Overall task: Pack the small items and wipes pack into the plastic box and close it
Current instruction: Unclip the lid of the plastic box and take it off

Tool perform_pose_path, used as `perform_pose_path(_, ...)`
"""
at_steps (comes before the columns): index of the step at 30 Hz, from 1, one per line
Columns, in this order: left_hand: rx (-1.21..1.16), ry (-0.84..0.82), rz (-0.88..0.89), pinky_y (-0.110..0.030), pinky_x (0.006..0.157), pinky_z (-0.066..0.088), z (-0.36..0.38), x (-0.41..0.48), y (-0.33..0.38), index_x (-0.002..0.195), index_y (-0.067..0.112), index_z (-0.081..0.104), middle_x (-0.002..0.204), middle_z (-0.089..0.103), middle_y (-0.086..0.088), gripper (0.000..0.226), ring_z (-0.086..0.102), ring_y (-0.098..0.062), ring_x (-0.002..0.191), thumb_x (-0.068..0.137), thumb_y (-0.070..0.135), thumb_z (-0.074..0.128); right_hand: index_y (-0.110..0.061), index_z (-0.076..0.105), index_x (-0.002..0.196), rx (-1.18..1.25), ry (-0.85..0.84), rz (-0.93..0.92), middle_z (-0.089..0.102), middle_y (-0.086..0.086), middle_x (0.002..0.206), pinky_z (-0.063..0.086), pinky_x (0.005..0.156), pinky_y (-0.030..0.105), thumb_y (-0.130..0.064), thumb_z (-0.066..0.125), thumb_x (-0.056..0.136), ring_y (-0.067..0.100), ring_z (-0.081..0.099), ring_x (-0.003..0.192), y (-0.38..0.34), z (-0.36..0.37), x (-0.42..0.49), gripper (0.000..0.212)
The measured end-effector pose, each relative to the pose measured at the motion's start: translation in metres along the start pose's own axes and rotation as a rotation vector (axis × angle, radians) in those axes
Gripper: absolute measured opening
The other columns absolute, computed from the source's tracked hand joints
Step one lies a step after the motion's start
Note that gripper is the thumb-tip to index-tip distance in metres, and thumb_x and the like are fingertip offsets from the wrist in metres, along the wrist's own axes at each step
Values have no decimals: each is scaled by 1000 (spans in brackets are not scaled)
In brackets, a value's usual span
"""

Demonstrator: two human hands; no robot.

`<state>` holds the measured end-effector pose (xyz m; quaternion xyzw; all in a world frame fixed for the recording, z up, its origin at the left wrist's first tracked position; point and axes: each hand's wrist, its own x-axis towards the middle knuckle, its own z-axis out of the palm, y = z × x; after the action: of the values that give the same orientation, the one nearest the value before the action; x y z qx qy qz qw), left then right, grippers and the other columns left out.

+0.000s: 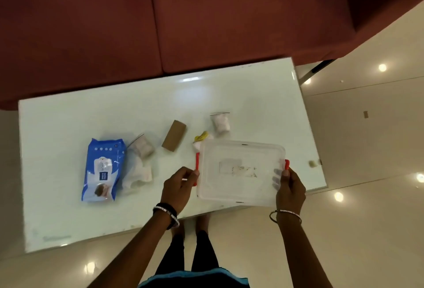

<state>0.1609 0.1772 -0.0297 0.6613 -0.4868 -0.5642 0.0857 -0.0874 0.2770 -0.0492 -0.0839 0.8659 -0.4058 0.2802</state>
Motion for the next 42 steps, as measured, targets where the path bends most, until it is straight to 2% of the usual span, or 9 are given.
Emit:
perform_pose_path(7,22,192,-48,-44,74,58,-33,-24,-62,87,19,63,81,74,1,23,71,-16,77,92,40,55,-28,65,125,-108,-121,-59,74,5,112,52,93,52,-38,46,100,26,67,106,14,40,-45,33)
perform_pose_path(14,157,330,-8,-16,55,39,-53,-6,-90,102,22,62,75,70,4,37,65,-12,67,92,53,45,-22,66,125,-198,-154,-163,74,3,112,44,84,26,-29,46,101,16,63,100,20,83,-55,32)
perform_pose_path(19,221,392,-13,-15,50,32,-59,6,-104,102,17,61,71,67,2,38,59,-13,59,92,50,46,-18,65,127,-254,-163,-197,73,7,114,50,89,32,-29,44,102,25,66,108,29,99,-60,34)
perform_pose_path(25,227,440,-12,-29,58,51,-54,11,-121,103,17,64,78,72,-7,33,67,-26,68,96,41,42,-18,63,128,-285,-171,-234,74,8,113,55,90,45,-34,40,103,29,69,102,38,105,-59,38)
perform_pose_path(28,139,431,-80,-46,68,60,-58,18,-130,102,14,67,90,72,-10,28,68,-29,77,98,32,45,-13,66,123,-349,-138,-284,75,8,109,52,83,32,-29,39,104,29,68,99,42,109,-59,37)
perform_pose_path(33,62,341,-121,-25,52,57,-68,29,-143,102,10,65,94,68,-11,24,63,-21,74,98,25,47,-8,70,109,-402,-61,-287,70,2,86,37,67,25,-22,41,104,22,59,75,42,114,-59,33)
perform_pose_path(37,-14,268,-193,-27,55,57,-67,37,-143,111,8,63,97,62,-7,27,62,-24,82,99,23,44,-1,65,85,-394,-47,-152,67,20,76,38,65,30,-19,44,101,30,54,67,49,114,-42,32)
perform_pose_path(40,-95,195,-235,-37,66,60,-62,44,-141,116,6,61,102,63,-12,29,63,-28,86,100,20,41,8,60,79,-187,-163,139,51,31,71,36,68,32,-33,52,95,23,44,69,52,111,-23,45)
perform_pose_path(42,-136,147,-246,-38,66,60,-60,47,-141,113,6,63,102,64,-13,28,64,-28,86,101,17,40,10,61,73,-61,-275,317,48,17,63,37,61,31,-27,63,90,22,38,66,53,105,-12,40)
